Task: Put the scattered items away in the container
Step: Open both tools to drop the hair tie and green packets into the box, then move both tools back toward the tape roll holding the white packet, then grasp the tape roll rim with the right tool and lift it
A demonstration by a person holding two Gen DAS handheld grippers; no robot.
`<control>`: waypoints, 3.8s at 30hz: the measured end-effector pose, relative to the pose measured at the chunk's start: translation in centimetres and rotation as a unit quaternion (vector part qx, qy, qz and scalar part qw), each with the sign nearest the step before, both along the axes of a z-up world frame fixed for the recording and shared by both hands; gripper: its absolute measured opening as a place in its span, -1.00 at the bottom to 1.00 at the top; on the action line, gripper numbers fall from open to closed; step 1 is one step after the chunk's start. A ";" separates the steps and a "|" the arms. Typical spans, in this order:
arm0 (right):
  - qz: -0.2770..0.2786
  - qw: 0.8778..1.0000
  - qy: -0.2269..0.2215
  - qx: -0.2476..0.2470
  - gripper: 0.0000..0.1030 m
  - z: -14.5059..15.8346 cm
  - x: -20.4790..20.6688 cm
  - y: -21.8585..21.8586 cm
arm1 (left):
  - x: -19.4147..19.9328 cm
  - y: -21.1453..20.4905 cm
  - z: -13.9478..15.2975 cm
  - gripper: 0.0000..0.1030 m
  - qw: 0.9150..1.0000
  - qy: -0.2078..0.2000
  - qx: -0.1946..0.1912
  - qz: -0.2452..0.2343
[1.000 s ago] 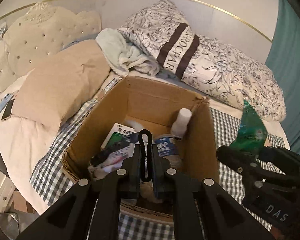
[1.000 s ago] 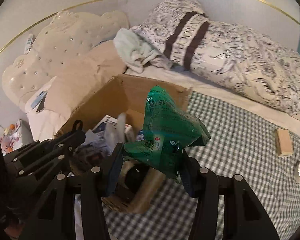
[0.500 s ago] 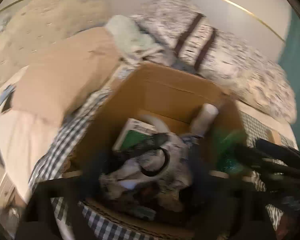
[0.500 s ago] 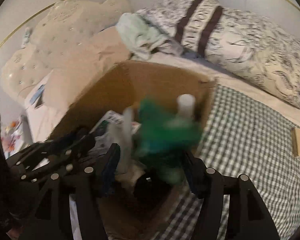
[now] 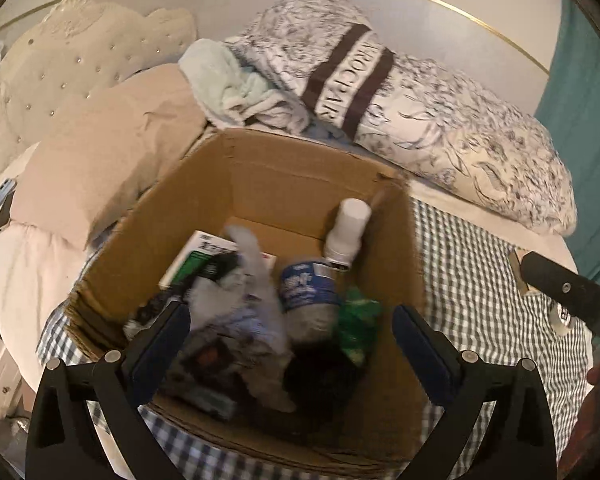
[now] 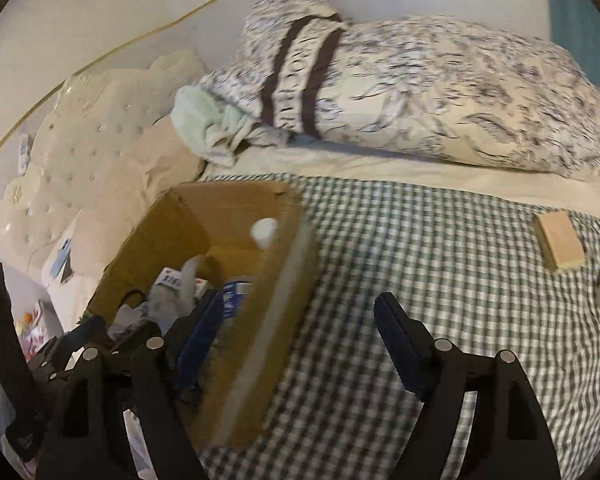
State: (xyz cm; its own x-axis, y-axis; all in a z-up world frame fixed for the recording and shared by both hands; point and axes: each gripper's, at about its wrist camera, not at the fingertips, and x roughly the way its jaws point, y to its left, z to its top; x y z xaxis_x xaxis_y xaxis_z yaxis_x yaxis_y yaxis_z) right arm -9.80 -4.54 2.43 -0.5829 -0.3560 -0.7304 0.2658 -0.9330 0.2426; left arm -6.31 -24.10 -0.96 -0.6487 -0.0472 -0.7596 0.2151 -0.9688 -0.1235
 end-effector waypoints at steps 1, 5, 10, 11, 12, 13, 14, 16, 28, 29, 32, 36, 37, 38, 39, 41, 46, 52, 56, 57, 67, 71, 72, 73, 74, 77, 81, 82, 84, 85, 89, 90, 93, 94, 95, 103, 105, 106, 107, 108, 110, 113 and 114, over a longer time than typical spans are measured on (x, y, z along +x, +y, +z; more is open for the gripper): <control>-0.007 1.000 0.001 -0.001 0.50 0.0 0.1 1.0 | -0.1 0.7 0.0 1.00 1.000 -0.001 -0.001 -0.003; -0.050 0.999 0.007 -0.002 0.50 0.0 0.2 6.3 | -0.3 3.8 0.0 1.00 1.000 -0.002 -0.007 -0.019; -0.112 0.994 0.007 0.006 0.50 -0.8 0.3 13.3 | -0.6 7.8 -0.4 1.00 0.999 -0.008 -0.016 -0.047; -0.127 0.992 0.006 0.008 0.50 -1.1 0.3 15.1 | -0.6 8.7 -0.4 1.00 0.998 -0.008 -0.019 -0.051; -0.139 0.990 0.004 0.010 0.50 -1.4 0.4 16.5 | -0.6 9.7 -0.5 1.00 0.998 -0.007 -0.021 -0.057; -0.155 0.988 0.001 0.012 0.50 -1.7 0.3 18.4 | -0.7 10.3 -0.5 1.00 0.998 -0.007 -0.021 -0.060; -0.165 0.986 0.000 0.013 0.50 -1.9 0.3 19.9 | -0.8 11.2 -0.6 1.00 0.998 -0.007 -0.020 -0.065; -0.185 0.983 0.000 0.016 0.50 -2.2 0.3 22.9 | -0.9 13.2 -0.9 1.00 0.997 -0.003 -0.017 -0.076; -0.214 0.973 -0.031 0.084 0.50 -5.9 -2.6 37.4 | -2.8 24.1 -4.0 1.00 0.989 -0.033 -0.014 -0.142; -0.212 0.973 -0.037 0.085 0.50 -6.4 -2.9 38.1 | -3.2 25.1 -4.1 1.00 0.988 -0.034 -0.018 -0.147; -0.211 0.972 -0.046 0.097 0.50 -7.8 -3.6 39.4 | -4.2 27.7 -4.3 1.00 0.986 -0.032 -0.039 -0.160; -0.204 0.973 -0.042 0.104 0.50 -8.5 -4.5 40.5 | -5.7 31.0 -4.8 1.00 0.983 -0.036 -0.039 -0.173; -0.201 0.973 -0.042 0.102 0.50 -8.7 -4.9 40.8 | -6.0 31.8 -5.1 1.00 0.983 -0.039 -0.039 -0.176; -0.196 0.974 -0.041 0.103 0.50 -8.9 -5.2 40.9 | -6.2 32.6 -5.3 1.00 0.982 -0.041 -0.037 -0.180; -0.191 0.975 -0.040 0.104 0.50 -9.0 -5.6 41.1 | -6.3 33.2 -5.6 1.00 0.982 -0.043 -0.033 -0.183; -0.181 0.977 -0.038 0.110 0.50 -9.5 -6.6 41.3 | -6.2 34.0 -6.1 1.00 0.980 -0.050 -0.028 -0.190; -0.171 0.976 -0.048 0.125 0.50 -11.2 -9.3 42.4 | -6.3 35.5 -7.7 1.00 0.976 -0.071 -0.055 -0.196; -0.170 0.976 -0.052 0.123 0.50 -12.8 -11.3 43.9 | -6.7 35.7 -8.5 1.00 0.979 -0.080 -0.073 -0.173; -0.169 0.977 -0.062 0.114 0.44 -13.9 -12.4 44.6 | -6.7 35.9 -8.8 1.00 0.978 -0.085 -0.079 -0.173; -0.166 0.979 -0.064 0.103 0.23 -14.1 -12.4 44.8 | -6.7 35.9 -8.9 1.00 0.977 -0.086 -0.083 -0.174; -0.143 0.982 -0.017 0.124 -0.38 -11.9 -10.3 42.8 | -6.4 36.0 -9.9 1.00 0.975 -0.101 -0.086 -0.177; -0.137 0.982 -0.007 0.126 -0.38 -11.3 -9.3 42.1 | -6.4 35.7 -10.0 1.00 0.976 -0.104 -0.084 -0.174; -0.137 0.982 -0.005 0.127 -0.38 -11.2 -9.2 42.0 | -6.4 35.6 -10.0 1.00 0.976 -0.105 -0.083 -0.173; -0.136 0.982 -0.003 0.128 -0.38 -11.0 -9.1 41.9 | -6.4 35.6 -10.1 1.00 0.976 -0.106 -0.082 -0.173; -0.136 0.982 -0.002 0.128 -0.38 -10.9 -9.0 41.9 | -6.4 35.6 -10.1 1.00 0.976 -0.107 -0.082 -0.174; -0.139 0.982 -0.002 0.129 -0.38 -10.9 -8.9 42.0 | -6.2 35.5 -10.2 1.00 0.976 -0.109 -0.080 -0.173; -0.144 0.981 0.003 0.129 -0.38 -10.8 -8.8 42.1 | -6.2 35.3 -10.6 1.00 0.975 -0.118 -0.077 -0.174; -0.142 0.982 0.003 0.128 -0.38 -10.8 -8.8 42.0 | -6.2 35.2 -10.7 1.00 0.975 -0.119 -0.075 -0.174; -0.139 0.982 -0.001 0.131 -0.38 -10.9 -8.8 41.8 | -6.1 35.1 -10.7 1.00 0.975 -0.120 -0.073 -0.174; -0.136 0.982 -0.001 0.133 -0.38 -11.0 -8.7 41.6 | -6.1 35.0 -10.7 1.00 0.975 -0.120 -0.072 -0.174; -0.121 0.983 -0.003 0.137 -0.38 -11.0 -8.3 41.1 | -6.0 34.9 -10.7 1.00 0.975 -0.120 -0.071 -0.171; -0.120 0.983 -0.005 0.136 -0.38 -11.1 -8.2 41.1 | -6.0 34.9 -10.7 1.00 0.976 -0.120 -0.070 -0.170; -0.117 0.983 -0.006 0.138 -0.38 -11.2 -7.9 41.0 | -6.0 34.6 -10.9 1.00 0.976 -0.123 -0.069 -0.168; -0.114 0.984 -0.007 0.138 -0.38 -11.3 -7.8 40.9 | -6.0 34.6 -10.9 1.00 0.976 -0.123 -0.069 -0.168; -0.109 0.985 -0.008 0.135 -0.39 -11.3 -7.7 40.9 | -6.0 34.5 -11.0 1.00 0.976 -0.124 -0.068 -0.167; -0.113 0.986 -0.037 0.116 -0.48 -12.6 -8.1 41.5 | -6.1 34.4 -11.6 1.00 0.975 -0.132 -0.067 -0.167; -0.126 0.986 -0.025 0.103 -0.11 -11.7 -7.7 42.3 | -6.1 34.3 -11.8 1.00 0.975 -0.133 -0.067 -0.166; -0.134 0.986 -0.016 0.101 0.27 -11.3 -7.6 42.6 | -6.2 34.3 -11.9 1.00 0.975 -0.134 -0.067 -0.166; -0.147 0.984 -0.005 0.099 0.39 -10.8 -7.5 43.1 | -6.3 34.3 -12.0 1.00 0.975 -0.135 -0.066 -0.166; -0.159 0.983 0.006 0.094 0.41 -10.4 -7.4 43.7 | -6.3 34.4 -12.2 1.00 0.974 -0.137 -0.064 -0.166; -0.166 0.982 0.003 0.089 0.41 -10.1 -7.9 44.6 | -6.3 34.6 -12.4 1.00 0.974 -0.140 -0.064 -0.168; -0.157 0.983 -0.010 0.093 0.41 -10.9 -9.4 45.1 | -6.4 35.0 -12.7 1.00 0.972 -0.144 -0.063 -0.173; -0.152 0.984 -0.016 0.086 0.41 -11.3 -9.9 45.2 | -6.3 35.1 -12.7 1.00 0.972 -0.144 -0.062 -0.175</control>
State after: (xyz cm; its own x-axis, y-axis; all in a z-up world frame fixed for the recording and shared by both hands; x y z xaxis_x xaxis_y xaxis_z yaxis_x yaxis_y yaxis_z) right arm -19.65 40.68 -8.89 -0.6197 -0.0372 -0.7840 -0.0377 -0.9963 0.0771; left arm -12.65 10.98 -13.66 -0.4026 0.0343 -0.9148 -0.1216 -0.9924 0.0163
